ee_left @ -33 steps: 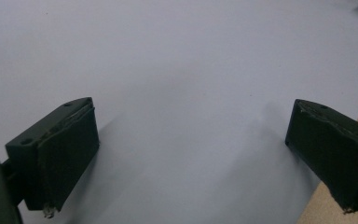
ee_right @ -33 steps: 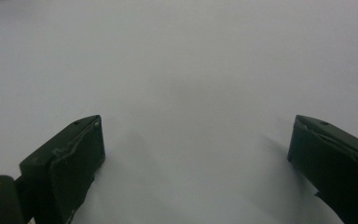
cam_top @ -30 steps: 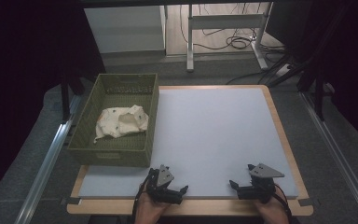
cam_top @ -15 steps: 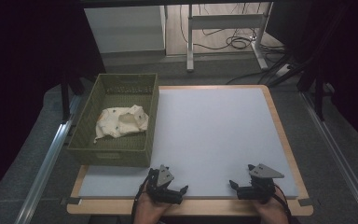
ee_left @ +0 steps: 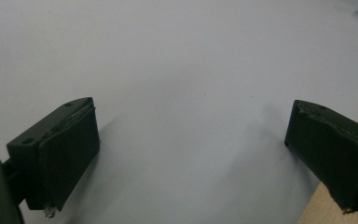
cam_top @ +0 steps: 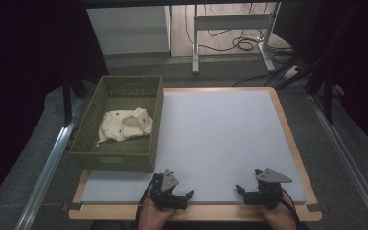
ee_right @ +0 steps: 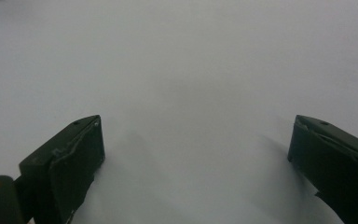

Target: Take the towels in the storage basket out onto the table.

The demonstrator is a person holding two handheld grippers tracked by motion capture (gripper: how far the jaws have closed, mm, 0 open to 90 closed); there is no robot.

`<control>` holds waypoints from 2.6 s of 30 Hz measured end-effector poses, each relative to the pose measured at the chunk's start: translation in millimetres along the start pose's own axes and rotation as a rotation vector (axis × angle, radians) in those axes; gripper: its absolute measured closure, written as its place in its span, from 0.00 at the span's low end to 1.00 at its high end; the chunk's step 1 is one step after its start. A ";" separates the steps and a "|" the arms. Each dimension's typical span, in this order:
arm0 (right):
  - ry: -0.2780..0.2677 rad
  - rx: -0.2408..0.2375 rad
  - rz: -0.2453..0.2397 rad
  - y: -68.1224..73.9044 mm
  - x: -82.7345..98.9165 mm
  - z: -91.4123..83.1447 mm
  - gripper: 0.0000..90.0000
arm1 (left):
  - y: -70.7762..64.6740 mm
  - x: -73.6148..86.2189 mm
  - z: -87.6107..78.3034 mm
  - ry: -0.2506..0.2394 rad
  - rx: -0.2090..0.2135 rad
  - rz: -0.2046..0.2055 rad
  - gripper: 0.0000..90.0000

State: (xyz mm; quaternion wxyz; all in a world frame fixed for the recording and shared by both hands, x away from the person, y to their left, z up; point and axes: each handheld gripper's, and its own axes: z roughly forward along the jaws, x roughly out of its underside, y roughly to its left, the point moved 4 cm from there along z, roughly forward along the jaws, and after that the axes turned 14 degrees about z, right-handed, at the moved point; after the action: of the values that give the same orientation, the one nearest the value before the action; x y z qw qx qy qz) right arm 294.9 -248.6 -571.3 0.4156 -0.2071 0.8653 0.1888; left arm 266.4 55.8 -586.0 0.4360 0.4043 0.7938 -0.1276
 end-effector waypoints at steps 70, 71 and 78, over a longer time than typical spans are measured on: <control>0.002 -0.003 -0.001 -0.6 -0.2 -0.1 0.04 | 39.2 -114.2 -5.0 0.021 0.169 0.066 0.04; 0.000 -0.003 -0.005 -0.8 -0.3 0.0 0.04 | 40.3 -117.3 -5.9 0.022 0.170 0.070 0.04; 0.000 -0.006 -0.003 -0.8 -0.2 0.1 0.04 | 53.7 -135.1 -8.1 0.030 0.175 0.074 0.04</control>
State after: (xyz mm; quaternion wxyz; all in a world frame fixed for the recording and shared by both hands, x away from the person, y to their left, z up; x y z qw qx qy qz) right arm 295.5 -249.2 -571.3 0.4152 -0.2096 0.8644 0.1910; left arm 341.7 23.0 -465.7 0.3915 0.4717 0.7707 -0.1740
